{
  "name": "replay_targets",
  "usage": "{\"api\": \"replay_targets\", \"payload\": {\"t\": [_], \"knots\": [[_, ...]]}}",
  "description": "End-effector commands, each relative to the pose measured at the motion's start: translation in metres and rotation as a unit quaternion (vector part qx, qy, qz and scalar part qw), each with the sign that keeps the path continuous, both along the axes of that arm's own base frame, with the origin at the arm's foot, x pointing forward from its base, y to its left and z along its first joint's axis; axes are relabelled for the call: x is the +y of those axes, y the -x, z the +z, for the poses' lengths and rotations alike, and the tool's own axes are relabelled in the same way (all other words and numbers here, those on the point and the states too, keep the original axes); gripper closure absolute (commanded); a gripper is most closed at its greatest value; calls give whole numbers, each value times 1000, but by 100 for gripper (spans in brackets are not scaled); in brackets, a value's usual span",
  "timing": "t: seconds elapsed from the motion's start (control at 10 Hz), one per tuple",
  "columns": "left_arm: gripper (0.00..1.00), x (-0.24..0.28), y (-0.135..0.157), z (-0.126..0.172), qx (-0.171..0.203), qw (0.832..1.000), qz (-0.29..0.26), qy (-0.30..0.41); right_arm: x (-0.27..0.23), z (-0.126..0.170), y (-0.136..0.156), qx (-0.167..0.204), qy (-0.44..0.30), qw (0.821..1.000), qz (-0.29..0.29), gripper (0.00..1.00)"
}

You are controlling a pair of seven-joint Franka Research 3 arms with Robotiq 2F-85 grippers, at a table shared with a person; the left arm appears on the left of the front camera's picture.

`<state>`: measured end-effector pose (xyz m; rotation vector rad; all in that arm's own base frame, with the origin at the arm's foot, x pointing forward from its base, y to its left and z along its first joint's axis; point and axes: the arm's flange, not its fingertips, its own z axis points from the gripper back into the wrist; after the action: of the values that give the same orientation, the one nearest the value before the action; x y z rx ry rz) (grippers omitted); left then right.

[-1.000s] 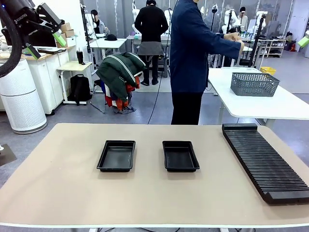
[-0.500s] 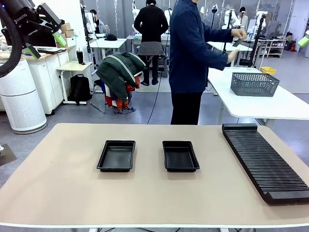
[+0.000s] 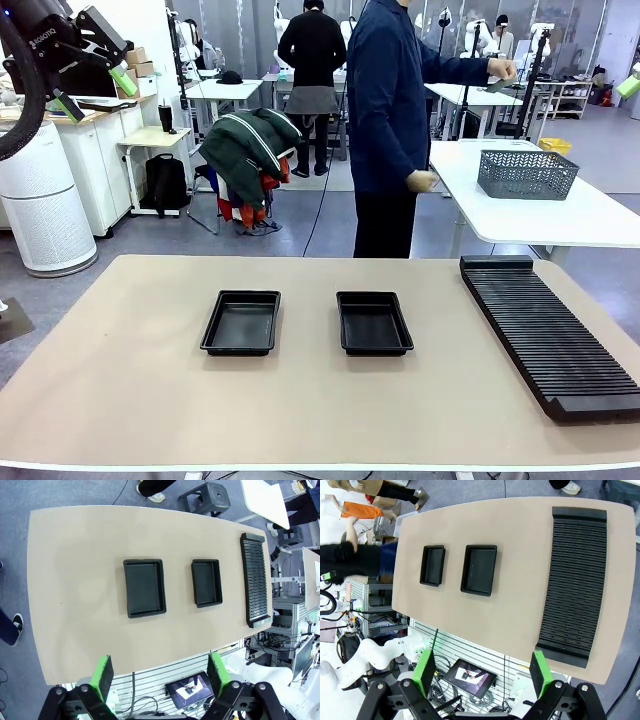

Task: Inspect and transfer BCBs to ESD trays.
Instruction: Pick up the Blank PCB from the PCB Rack and place it in the left ESD tray.

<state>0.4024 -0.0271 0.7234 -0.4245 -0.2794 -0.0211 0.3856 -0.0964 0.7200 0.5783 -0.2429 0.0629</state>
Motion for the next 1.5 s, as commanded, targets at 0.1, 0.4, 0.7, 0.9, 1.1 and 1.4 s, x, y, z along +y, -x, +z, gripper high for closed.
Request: {"api": "replay_targets", "payload": {"t": [0.1, 0.4, 0.7, 0.9, 1.1, 1.4], "knots": [[0, 1, 2, 0, -4, 1000, 2, 0, 1, 0, 2, -2, -1, 1000, -1, 0], [0, 1, 2, 0, -4, 1000, 2, 0, 1, 0, 2, -2, -1, 1000, -1, 0], [0, 1, 2, 0, -4, 1000, 2, 0, 1, 0, 2, -2, -1, 1000, -1, 0], [0, 1, 2, 0, -4, 1000, 2, 0, 1, 0, 2, -2, -1, 1000, -1, 0], [0, 1, 2, 0, -4, 1000, 2, 0, 1, 0, 2, -2, -1, 1000, -1, 0], [0, 1, 2, 0, -4, 1000, 2, 0, 1, 0, 2, -2, -1, 1000, -1, 0]]}}
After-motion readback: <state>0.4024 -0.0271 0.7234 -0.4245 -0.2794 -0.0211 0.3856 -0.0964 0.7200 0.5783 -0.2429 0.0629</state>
